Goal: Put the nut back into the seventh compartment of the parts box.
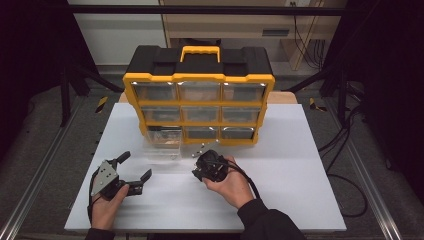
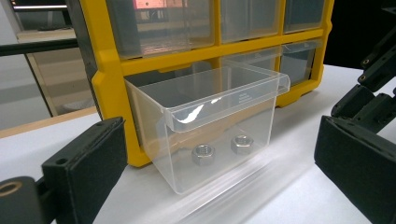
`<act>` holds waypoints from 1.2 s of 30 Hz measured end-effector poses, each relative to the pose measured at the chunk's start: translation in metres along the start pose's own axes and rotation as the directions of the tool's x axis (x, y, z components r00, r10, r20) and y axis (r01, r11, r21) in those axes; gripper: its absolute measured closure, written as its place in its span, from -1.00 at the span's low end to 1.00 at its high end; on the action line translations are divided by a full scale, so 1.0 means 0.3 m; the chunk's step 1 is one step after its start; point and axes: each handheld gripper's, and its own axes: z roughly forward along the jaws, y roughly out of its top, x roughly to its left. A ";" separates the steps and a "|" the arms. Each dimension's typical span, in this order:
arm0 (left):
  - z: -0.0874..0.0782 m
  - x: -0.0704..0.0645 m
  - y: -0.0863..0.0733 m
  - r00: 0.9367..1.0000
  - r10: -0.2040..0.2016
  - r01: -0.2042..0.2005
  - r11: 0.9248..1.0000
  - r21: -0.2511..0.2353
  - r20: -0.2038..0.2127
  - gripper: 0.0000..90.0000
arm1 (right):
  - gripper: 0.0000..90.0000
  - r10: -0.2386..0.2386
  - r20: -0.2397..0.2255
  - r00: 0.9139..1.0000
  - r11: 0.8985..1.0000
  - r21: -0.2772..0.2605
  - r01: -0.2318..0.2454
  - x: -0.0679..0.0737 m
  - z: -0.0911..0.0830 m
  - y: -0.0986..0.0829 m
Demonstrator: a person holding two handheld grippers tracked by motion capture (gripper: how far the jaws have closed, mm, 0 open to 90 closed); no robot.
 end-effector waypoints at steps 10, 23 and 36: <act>0.000 0.000 0.000 1.000 0.000 0.000 1.000 0.000 0.002 -0.95 | 0.55 0.020 0.007 1.000 0.999 -0.027 -0.019 -0.006 -0.015 0.002; 0.000 0.000 0.000 1.000 -0.001 0.001 1.000 0.000 0.000 -0.95 | 0.55 0.029 0.022 0.999 0.997 -0.071 -0.027 -0.026 -0.034 0.006; 0.000 0.000 0.000 1.000 0.000 0.000 1.000 0.000 0.002 -0.95 | 0.55 0.072 0.032 0.997 0.989 -0.131 -0.067 -0.043 -0.054 0.013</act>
